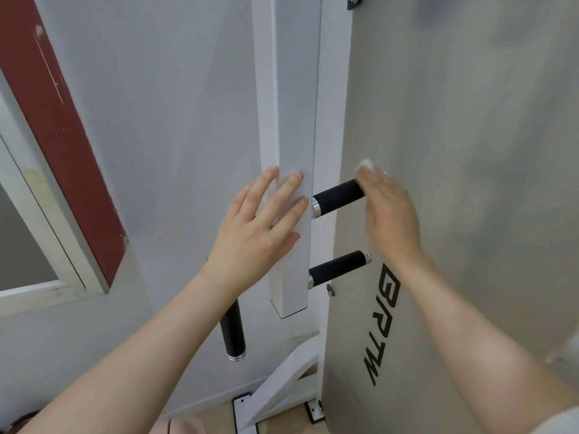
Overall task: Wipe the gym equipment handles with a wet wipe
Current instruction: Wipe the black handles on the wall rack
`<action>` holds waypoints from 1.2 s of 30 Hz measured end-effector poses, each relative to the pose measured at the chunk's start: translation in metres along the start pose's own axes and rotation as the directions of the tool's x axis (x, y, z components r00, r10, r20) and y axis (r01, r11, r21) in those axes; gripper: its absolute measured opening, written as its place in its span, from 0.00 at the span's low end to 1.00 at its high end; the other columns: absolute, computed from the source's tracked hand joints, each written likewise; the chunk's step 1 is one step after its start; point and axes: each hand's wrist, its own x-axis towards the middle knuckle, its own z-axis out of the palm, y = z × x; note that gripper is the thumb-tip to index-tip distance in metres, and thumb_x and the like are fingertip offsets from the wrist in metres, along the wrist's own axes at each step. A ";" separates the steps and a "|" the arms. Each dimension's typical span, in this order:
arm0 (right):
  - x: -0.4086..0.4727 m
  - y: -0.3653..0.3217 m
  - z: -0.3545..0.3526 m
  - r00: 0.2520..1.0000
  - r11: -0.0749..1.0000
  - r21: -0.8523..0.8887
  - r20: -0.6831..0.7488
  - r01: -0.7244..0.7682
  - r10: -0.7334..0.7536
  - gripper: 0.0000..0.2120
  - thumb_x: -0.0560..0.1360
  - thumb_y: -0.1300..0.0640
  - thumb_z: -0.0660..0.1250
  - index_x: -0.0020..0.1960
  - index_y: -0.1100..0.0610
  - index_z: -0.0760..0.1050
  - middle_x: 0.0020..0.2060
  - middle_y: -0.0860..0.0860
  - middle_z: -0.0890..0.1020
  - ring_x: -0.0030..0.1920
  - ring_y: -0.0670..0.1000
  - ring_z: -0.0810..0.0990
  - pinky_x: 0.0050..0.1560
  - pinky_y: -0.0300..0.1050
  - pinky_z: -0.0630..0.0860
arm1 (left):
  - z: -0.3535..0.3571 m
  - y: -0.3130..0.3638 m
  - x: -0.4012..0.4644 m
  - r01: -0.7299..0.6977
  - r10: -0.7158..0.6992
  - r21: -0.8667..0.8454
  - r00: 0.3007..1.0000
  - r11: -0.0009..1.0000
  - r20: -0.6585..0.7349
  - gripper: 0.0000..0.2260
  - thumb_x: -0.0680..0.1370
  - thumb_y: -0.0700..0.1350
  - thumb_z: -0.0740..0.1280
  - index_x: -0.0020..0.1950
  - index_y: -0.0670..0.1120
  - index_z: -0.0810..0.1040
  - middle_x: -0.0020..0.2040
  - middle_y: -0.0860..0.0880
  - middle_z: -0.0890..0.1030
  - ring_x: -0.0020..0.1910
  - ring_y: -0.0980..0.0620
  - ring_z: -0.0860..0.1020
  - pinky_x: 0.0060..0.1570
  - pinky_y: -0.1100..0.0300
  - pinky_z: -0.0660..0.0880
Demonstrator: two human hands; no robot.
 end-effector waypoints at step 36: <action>-0.018 -0.043 0.014 0.495 0.284 0.703 0.110 -0.652 0.862 0.14 0.77 0.65 0.57 0.55 0.55 0.78 0.39 0.39 0.78 0.40 0.39 0.76 0.44 0.27 0.69 | 0.011 0.012 -0.001 0.046 -0.051 -0.104 0.997 0.993 -0.053 0.12 0.75 0.40 0.68 0.57 0.40 0.80 0.65 0.38 0.73 0.67 0.34 0.63 0.65 0.49 0.67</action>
